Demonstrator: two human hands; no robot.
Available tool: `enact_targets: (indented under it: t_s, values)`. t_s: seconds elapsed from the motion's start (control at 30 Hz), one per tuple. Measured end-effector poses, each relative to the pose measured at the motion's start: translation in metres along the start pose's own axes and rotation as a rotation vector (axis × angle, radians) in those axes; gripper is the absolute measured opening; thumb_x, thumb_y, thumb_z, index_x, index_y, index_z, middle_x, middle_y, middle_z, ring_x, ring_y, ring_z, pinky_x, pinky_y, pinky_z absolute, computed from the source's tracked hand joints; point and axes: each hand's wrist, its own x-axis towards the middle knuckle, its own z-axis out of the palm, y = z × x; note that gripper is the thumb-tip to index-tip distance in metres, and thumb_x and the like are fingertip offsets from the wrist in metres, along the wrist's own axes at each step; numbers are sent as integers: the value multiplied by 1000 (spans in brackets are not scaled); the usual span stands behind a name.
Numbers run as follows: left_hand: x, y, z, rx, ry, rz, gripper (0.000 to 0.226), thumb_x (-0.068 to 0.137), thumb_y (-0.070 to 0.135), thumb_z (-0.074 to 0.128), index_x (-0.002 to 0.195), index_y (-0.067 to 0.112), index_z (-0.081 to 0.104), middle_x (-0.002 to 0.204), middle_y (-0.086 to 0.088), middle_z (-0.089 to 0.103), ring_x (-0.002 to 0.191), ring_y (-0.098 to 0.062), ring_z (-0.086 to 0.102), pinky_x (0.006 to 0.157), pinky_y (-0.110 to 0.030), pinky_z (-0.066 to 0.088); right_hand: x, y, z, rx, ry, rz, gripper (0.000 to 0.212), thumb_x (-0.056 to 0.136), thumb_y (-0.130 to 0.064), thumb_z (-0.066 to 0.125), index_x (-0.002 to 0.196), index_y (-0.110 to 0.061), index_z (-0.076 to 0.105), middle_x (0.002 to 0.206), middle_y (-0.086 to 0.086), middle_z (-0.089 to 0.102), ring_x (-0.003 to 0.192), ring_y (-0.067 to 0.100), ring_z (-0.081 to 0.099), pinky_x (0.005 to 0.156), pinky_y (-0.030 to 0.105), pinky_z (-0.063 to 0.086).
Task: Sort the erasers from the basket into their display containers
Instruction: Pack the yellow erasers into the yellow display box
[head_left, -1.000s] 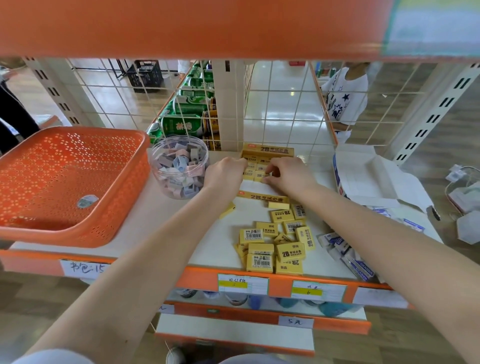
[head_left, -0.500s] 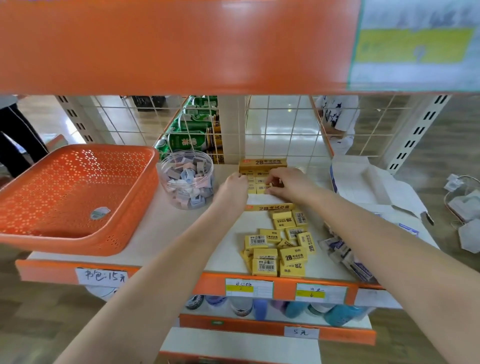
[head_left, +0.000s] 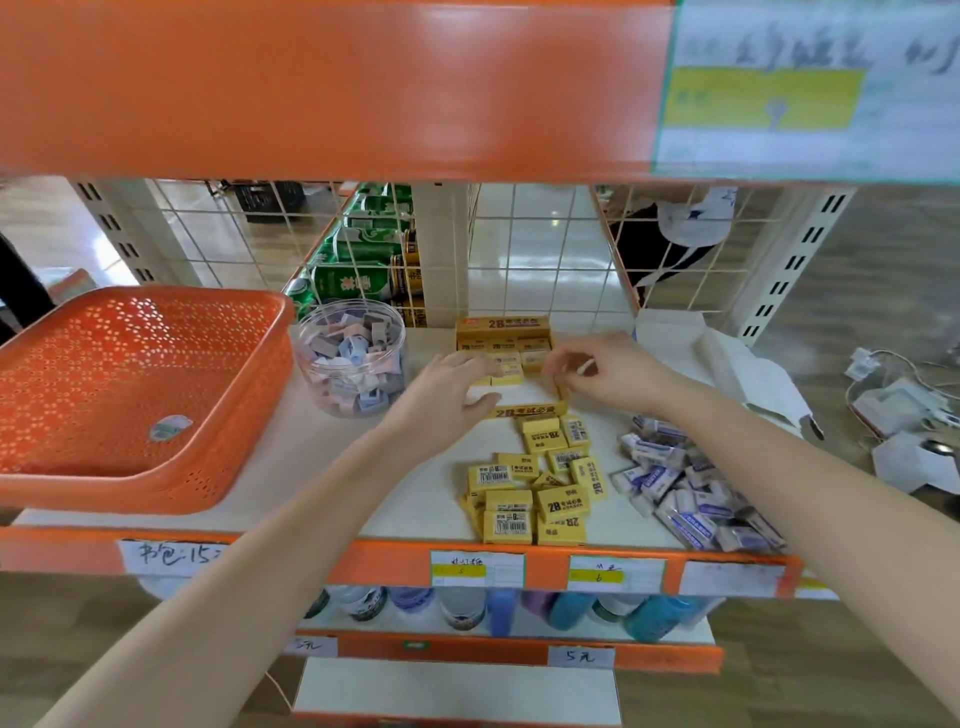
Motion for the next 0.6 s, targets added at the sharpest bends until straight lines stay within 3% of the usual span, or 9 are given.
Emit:
enact_targets:
  t_s: [0.13,0.23,0.4,0.53,0.6]
  values:
    - [-10,-3,-15,-21,-104,-4,30,93,26,59,121,21,61,118,4,64,96,-5,54,83,-17,37,-13,-11,4,-83,-185,-74,18,87,-25,64,105,-29,66,96,-18,59,88,-1,56,82,24,47]
    - [-17,-10,-25,55,-186,-49,33,91,21,61,124,17,60,118,2,64,108,-11,57,86,-16,38,-15,-19,11,-286,-281,-128,34,87,-29,65,121,-23,62,116,-9,58,98,7,54,88,21,43]
    - [-32,-21,-22,61,-228,-119,45,86,22,68,129,17,57,124,-1,61,114,-16,54,91,-22,39,-19,-20,18,-312,-249,-133,42,87,-28,64,128,-21,57,126,-5,53,98,5,47,86,14,34]
    - [-38,-25,-8,-19,-149,-170,48,84,20,71,129,14,57,119,-6,64,102,-15,58,84,-16,39,-20,-22,20,-286,-249,-150,35,86,-25,65,122,-24,62,119,-2,55,90,3,45,83,14,36]
    - [-39,-24,-3,-89,-104,-186,44,83,17,72,125,13,60,112,-3,65,93,-9,55,79,-11,38,-21,-25,24,-264,-250,-183,30,86,-21,65,116,-24,66,118,-3,58,79,-5,44,76,6,34]
